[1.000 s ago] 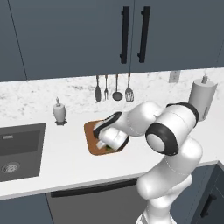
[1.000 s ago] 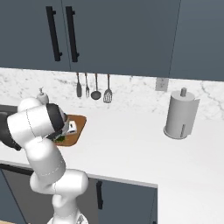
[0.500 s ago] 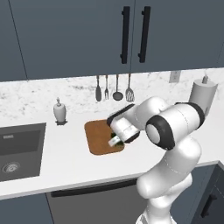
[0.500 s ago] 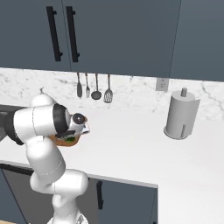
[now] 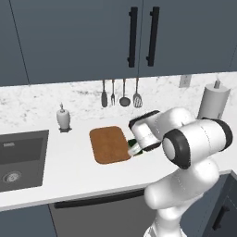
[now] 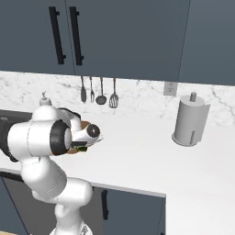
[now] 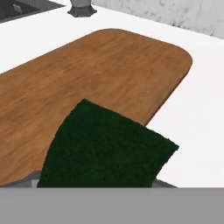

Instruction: Pick up the sponge from the counter and clean the cutting board by briefly scrubbing or pressing down on the cutting board. Once finished, release the sponge.

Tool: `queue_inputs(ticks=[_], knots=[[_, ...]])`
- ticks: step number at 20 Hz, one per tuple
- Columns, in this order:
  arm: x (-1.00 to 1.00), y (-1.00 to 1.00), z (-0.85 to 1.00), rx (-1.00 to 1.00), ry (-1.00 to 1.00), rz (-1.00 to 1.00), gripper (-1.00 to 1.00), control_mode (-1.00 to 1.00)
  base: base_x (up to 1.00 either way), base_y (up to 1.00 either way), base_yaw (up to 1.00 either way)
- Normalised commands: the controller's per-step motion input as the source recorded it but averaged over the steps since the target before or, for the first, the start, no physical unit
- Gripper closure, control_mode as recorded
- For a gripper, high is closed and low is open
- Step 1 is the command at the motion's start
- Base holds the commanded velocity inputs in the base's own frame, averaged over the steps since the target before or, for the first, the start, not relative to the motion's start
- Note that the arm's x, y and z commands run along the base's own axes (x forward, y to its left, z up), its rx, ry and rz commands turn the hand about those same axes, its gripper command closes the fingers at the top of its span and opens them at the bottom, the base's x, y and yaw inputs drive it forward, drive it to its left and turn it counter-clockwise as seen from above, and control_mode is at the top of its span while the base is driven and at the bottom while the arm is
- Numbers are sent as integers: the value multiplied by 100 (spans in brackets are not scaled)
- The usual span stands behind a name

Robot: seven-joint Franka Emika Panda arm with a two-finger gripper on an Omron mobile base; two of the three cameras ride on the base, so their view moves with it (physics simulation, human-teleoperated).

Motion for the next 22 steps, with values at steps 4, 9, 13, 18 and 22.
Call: queue_inputs(ticks=[4,9,13,18,22], knots=[[-19,-60,50,0,-9,5,100,-100,0,0,0],[35,-63,24,-2,5,2,-100,-100,0,0,0],[97,-58,-29,-5,21,2,-100,-100,0,0,0],[7,-24,-1,-1,0,12,-100,-100,0,0,0],[-8,-1,0,0,-1,10,-100,-100,0,0,0]])
